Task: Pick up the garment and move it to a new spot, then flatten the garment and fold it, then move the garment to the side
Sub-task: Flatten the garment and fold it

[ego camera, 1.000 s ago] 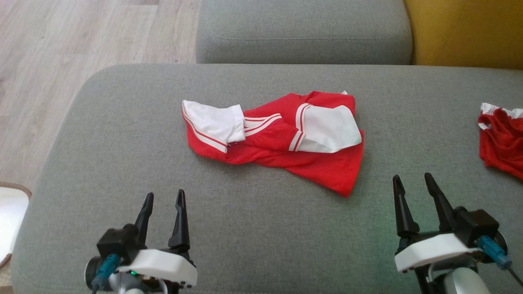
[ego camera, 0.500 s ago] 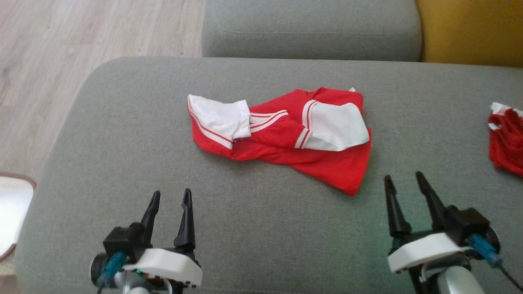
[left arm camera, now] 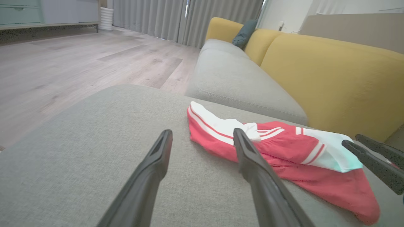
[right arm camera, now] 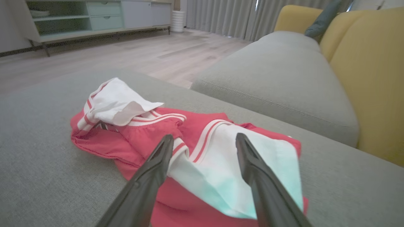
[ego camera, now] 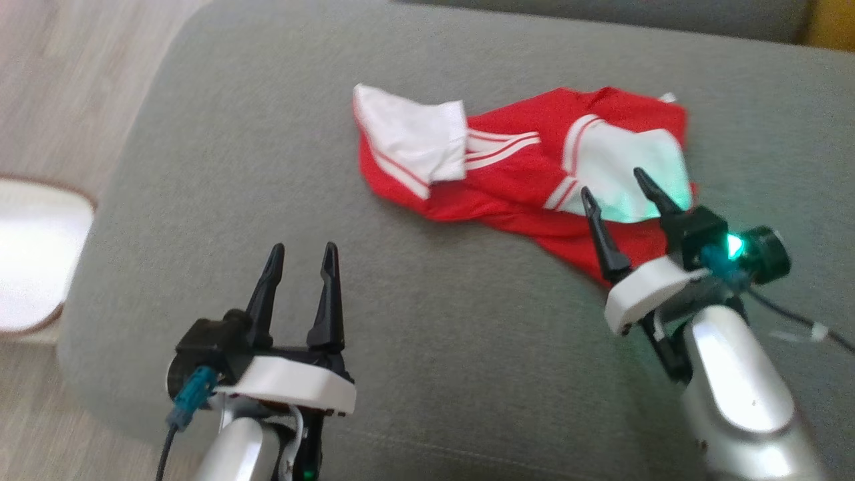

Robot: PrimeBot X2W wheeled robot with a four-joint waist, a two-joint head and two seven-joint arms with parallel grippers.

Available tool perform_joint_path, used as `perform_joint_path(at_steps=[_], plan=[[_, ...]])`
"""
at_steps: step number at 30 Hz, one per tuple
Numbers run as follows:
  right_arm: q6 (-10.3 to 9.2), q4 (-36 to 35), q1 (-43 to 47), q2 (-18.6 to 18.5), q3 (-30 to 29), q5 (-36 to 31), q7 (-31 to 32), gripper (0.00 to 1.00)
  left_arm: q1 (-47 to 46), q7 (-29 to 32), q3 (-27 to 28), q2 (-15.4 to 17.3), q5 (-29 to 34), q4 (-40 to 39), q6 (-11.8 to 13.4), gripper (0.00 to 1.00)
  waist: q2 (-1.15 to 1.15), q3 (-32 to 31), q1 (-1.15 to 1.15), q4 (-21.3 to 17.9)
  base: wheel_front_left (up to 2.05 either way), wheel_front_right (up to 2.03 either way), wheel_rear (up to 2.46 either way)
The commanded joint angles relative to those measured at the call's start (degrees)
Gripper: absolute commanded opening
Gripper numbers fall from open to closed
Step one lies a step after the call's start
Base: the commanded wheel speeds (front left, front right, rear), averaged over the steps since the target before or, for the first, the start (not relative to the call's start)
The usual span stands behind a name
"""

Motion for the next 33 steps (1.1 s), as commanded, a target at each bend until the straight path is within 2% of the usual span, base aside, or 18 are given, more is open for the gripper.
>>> perform_joint_path(at_steps=[1, 3, 4, 5, 6, 8, 9, 10, 11, 16, 23, 31, 32, 33], plan=[[0.37, 0.0, -2.9, -1.1, 1.9, -0.4, 0.6, 1.0, -2.3, -0.7, 1.2, -0.1, -0.6, -2.3, 0.6, 1.0, 0.0, 3.5, -0.01, 3.9, 0.0, 0.0, 0.0], [0.37, 2.9, -4.9, -2.8, 3.1, -0.6, 1.4, 1.0, -2.7, -0.7, 0.6, -0.1, -1.2, -2.5, 1.0, 1.0, 0.0, 4.4, -0.01, 5.6, 0.0, 0.0, 0.0], [0.37, 4.2, -5.7, -3.6, 3.6, -0.6, 1.7, 0.97, -2.8, -0.7, 0.3, -0.1, -1.5, -2.5, 1.3, 1.0, 0.0, 4.5, -0.01, 6.4, 0.0, 0.0, 0.0], [0.37, 5.3, -6.4, -4.4, 4.3, -0.6, 1.9, 0.66, -2.8, -0.7, 0.1, -0.1, -1.7, -2.5, 1.5, 1.0, 0.0, 4.9, -0.01, 7.0, 0.0, 0.0, 0.0], [0.37, 6.3, -7.0, -5.3, 4.9, -0.4, 2.3, 0.51, -2.9, -0.7, -0.1, -0.1, -2.0, -2.7, 1.7, 1.0, 0.0, 5.2, -0.01, 7.8, 0.0, 0.0, 0.0], [0.37, 8.2, -8.2, -6.9, 6.5, 0.5, 3.3, 0.44, -3.1, -0.7, -0.3, -0.1, -2.4, -2.8, 2.2, 1.0, 0.0, 5.5, -0.01, 9.1, 0.0, 0.0, 0.0], [0.37, 8.9, -8.8, -7.7, 7.2, 1.2, 3.7, 0.36, -3.1, -0.7, -0.3, -0.1, -2.6, -3.0, 2.4, 1.0, 0.0, 5.7, -0.01, 9.6, 0.0, 0.0, 0.0], [0.37, 9.5, -9.4, -8.6, 8.2, 1.7, 4.3, 0.25, -3.2, -0.7, -0.4, -0.1, -2.8, -3.1, 2.6, 1.0, 0.0, 5.8, -0.01, 10.2, 0.0, 0.0, 0.0], [0.37, 9.7, -10.2, -9.5, 9.2, 2.3, 4.8, 0.0, -3.2, -0.7, -0.5, -0.1, -2.9, -3.2, 2.7, 1.0, 0.0, 6.0, -0.01, 10.6, 0.0, 0.0, 0.0], [0.37, 8.4, -15.8, -14.7, 10.8, 4.8, 5.9, 0.0, -3.1, -0.7, -0.9, -0.1, -3.8, -3.8, 3.3, 1.0, 0.0, 6.6, -0.01, 12.6, 0.0, 0.0, 0.0], [0.37, 8.2, -29.0, -20.9, 12.2, 3.2, 8.5, 0.0, -3.5, -0.7, -2.7, -0.1, -5.5, -5.2, 3.7, 1.0, 0.0, 8.9, -0.01, 16.1, 0.0, 0.0, 0.0], [0.37, 19.2, -44.8, -23.2, 15.8, -2.3, 7.5, 0.0, -5.0, -0.7, -5.6, -0.1, -7.6, -5.9, 4.2, 1.0, 0.0, 11.7, -0.01, 21.6, 0.0, 0.0, 0.0], [0.37, 20.4, -46.1, -22.9, 15.9, -3.5, 6.4, 0.07, -5.1, -0.7, -5.7, -0.1, -7.8, -6.0, 4.4, 1.0, 0.0, 12.1, -0.01, 21.9, 0.0, 0.0, 0.0], [0.37, 21.9, -47.1, -22.5, 15.9, -4.6, 5.8, 0.44, -5.2, -0.7, -5.7, -0.1, -7.8, -6.2, 4.5, 1.0, 0.0, 12.4, -0.01, 22.0, 0.0, 0.0, 0.0]])
